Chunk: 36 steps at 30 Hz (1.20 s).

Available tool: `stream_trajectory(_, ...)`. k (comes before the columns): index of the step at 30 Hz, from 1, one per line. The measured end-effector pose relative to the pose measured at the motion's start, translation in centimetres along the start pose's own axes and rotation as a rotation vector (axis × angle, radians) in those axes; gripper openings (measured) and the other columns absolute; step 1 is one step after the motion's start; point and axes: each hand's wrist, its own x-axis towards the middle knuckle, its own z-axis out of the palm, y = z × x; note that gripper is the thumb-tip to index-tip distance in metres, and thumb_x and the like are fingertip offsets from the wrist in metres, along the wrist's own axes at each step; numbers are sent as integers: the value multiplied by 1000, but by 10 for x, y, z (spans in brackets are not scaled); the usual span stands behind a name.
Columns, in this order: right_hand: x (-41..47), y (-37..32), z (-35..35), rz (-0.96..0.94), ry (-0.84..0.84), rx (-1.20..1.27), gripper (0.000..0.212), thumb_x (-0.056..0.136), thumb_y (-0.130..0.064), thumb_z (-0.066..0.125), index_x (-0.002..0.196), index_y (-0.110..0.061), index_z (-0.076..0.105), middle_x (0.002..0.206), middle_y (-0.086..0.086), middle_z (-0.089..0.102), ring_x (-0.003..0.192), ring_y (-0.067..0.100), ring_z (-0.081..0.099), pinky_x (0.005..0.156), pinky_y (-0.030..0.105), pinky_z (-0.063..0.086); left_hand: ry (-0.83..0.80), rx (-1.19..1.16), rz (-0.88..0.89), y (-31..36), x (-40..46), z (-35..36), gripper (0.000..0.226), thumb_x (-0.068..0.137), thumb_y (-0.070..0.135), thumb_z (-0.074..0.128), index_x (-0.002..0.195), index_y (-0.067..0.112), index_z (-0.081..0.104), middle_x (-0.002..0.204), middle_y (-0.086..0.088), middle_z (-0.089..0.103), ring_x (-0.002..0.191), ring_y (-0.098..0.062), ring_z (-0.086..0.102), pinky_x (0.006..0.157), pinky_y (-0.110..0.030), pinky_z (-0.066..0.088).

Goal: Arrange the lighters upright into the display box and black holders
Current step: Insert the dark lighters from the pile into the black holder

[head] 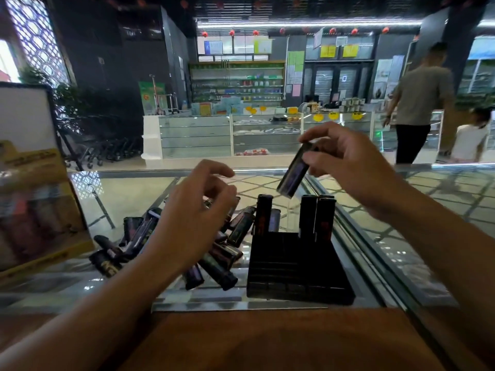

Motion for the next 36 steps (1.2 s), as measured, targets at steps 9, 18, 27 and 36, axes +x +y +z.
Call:
stream_trajectory(9,11,44,-2,100,62,144,16,92,-8,66,102,-21,66,80,2,71,67,8,59,71,26,51,-477,438,-156,-36,77,29,29,92,37,65,115,20,60,102,4,71,92,-19,67,84,-33,53)
stream_trajectory(18,5,63,-22,128,89,197,15,92,-13,68,102,-23,68,64,-1,64,67,25,34,65,37,32,-965,681,-355,-38,118,70,50,87,60,63,70,14,60,70,0,50,64,-17,48,59,-26,39)
stream_trajectory(27,4,66,-23,104,74,146,18,92,-12,68,106,-23,66,60,-8,62,63,23,34,55,28,31,-1041,744,-377,-19,125,84,79,84,58,68,134,-1,51,96,-6,66,70,-16,63,59,-27,54)
stream_trajectory(36,5,74,-24,107,45,120,18,92,-8,67,108,-16,66,66,9,52,53,14,32,50,25,29,-1004,623,-205,-27,116,75,31,95,14,63,123,0,62,111,-11,69,88,-20,60,67,-23,46)
